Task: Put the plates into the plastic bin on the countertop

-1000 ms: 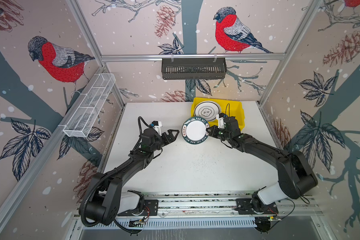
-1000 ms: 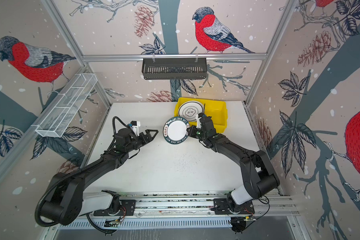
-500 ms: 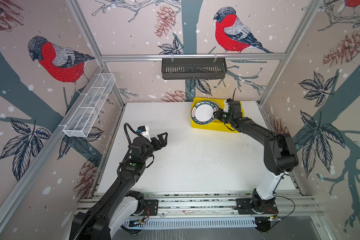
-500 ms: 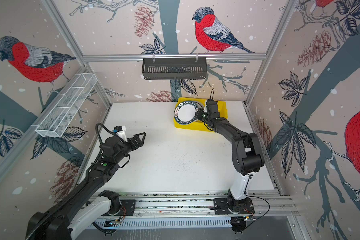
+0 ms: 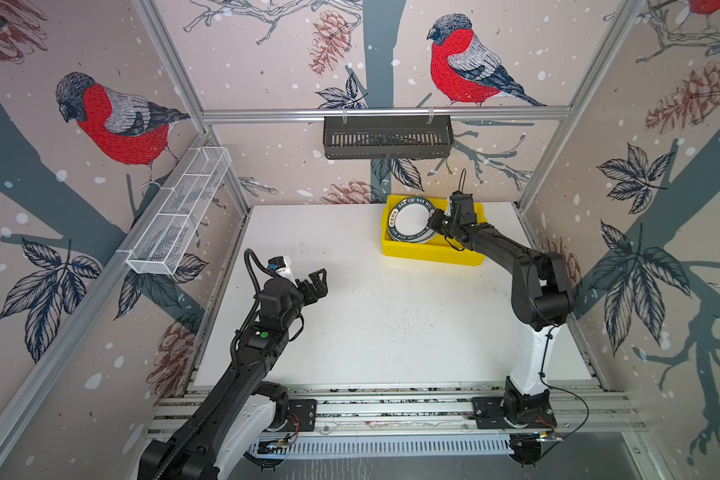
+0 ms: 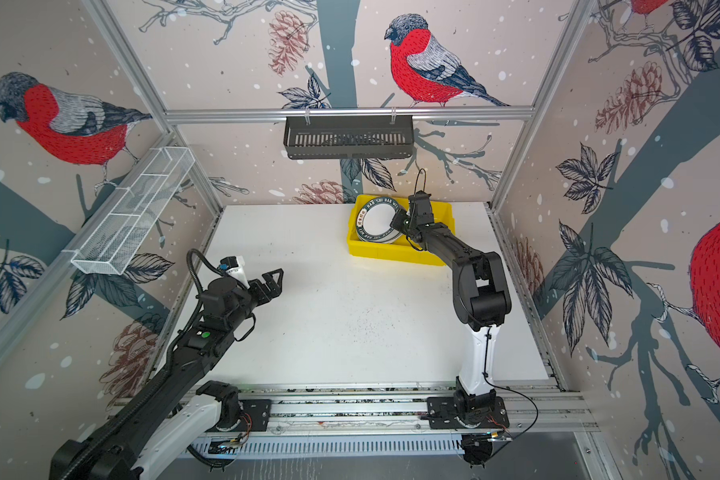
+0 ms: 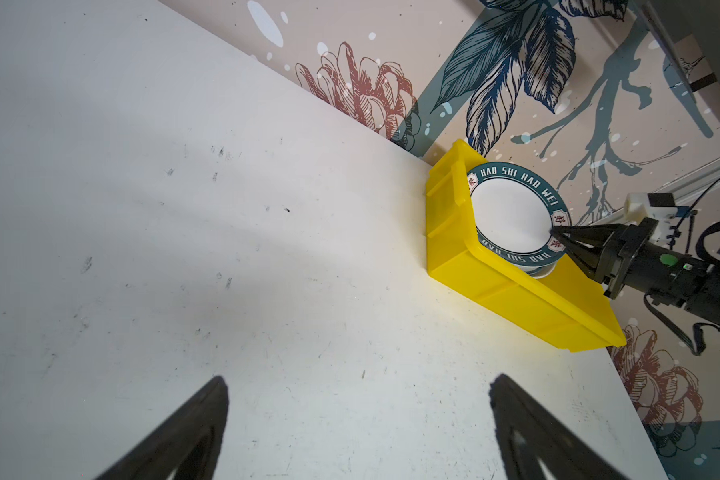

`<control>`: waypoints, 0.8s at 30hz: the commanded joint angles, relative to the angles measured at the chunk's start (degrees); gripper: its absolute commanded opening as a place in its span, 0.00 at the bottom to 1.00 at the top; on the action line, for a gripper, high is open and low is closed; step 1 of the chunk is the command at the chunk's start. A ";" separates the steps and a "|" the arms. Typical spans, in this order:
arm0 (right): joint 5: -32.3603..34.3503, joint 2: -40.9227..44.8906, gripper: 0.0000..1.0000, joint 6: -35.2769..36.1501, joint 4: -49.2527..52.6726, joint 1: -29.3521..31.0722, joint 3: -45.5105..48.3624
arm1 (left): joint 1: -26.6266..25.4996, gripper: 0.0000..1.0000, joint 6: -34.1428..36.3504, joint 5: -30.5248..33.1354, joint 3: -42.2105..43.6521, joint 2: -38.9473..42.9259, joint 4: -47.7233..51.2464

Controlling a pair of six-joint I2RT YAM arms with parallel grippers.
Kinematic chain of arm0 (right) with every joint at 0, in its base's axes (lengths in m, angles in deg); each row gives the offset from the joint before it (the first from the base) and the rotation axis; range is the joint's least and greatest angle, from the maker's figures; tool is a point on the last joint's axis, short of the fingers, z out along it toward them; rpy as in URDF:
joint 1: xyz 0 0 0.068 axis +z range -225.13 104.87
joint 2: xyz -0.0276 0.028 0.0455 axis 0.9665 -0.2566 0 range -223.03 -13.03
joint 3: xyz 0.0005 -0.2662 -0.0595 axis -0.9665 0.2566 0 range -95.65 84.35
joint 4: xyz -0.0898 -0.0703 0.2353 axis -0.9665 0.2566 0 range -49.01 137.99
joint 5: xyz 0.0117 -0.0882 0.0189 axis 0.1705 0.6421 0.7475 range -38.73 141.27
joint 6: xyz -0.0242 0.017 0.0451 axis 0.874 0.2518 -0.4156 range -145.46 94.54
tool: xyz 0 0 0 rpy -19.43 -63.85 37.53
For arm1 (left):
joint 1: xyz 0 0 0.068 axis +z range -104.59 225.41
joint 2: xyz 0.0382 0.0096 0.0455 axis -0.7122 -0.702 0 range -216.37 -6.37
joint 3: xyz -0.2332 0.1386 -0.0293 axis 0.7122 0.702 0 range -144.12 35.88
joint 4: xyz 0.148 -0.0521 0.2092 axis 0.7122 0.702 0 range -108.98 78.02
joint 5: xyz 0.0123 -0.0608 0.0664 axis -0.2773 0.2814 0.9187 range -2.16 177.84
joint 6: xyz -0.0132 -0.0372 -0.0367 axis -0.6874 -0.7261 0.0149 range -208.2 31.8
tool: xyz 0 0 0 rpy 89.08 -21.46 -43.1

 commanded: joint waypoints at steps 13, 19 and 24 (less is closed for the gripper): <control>21.05 12.85 1.00 11.13 6.06 2.65 6.92 | 4.32 0.97 15.60 18.37 3.42 -4.04 -16.73; 28.32 34.93 1.00 15.15 -20.66 2.97 37.20 | 11.22 0.97 22.61 17.22 12.24 -8.42 -32.00; 35.35 45.94 1.00 17.11 -28.87 2.75 50.26 | 12.36 0.97 24.32 15.58 17.37 -14.73 -48.03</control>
